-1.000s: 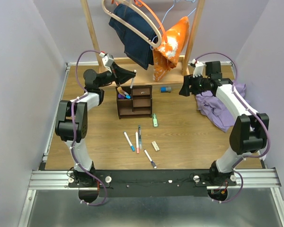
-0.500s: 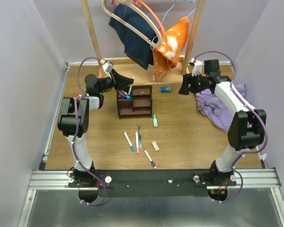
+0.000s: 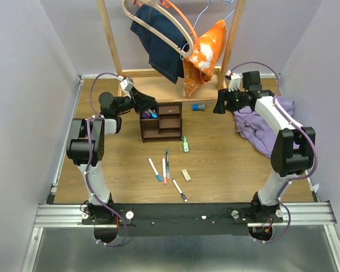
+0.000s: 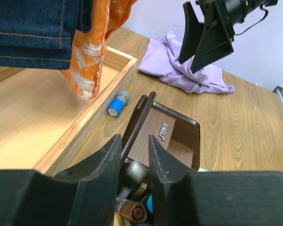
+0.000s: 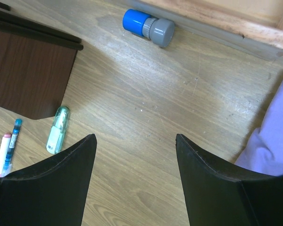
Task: Sort the stationery into containers
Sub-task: Place the pen in the storage box, then pick up the pen from the corner of the board.
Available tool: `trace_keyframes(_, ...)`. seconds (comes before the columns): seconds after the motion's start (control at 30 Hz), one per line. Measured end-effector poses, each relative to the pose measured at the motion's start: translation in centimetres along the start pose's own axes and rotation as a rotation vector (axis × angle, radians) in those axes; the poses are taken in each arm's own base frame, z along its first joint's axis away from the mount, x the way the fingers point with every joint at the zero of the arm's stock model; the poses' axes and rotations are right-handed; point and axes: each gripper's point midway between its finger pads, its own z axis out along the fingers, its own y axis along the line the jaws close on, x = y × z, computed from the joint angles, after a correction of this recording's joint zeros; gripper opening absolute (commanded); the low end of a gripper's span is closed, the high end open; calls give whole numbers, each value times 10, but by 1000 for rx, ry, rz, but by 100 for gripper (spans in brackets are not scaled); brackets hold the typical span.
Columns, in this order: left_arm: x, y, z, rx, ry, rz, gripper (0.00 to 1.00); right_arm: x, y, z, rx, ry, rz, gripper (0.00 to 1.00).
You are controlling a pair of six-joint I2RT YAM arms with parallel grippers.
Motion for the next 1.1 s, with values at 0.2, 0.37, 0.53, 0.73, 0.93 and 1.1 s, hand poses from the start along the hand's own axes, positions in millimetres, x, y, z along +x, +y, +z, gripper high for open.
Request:
trace_keyframes(0.2,-13,-5,-5,6,13,14,48,-5,1,-1,-5,-12,-6,76)
trace_keyframes(0.37,-51,-27,-5,38,-3,86,52,-7,3,-3,-9,-21,-10,76)
trace_keyframes(0.53,-92,-85,-7,145,69,298,64,-8,8,-12,-16,-38,-30,76)
trace_keyframes(0.73,-50,-160,-1,354,382,725,62,-4,16,-24,-33,-54,-86,76)
trace_keyframes(0.93,102,-240,-70,732,759,579,63,0,19,-28,-40,-55,-111,76)
trace_keyframes(1.1,141,-276,-88,933,870,562,63,-4,20,-30,-42,-61,-130,76)
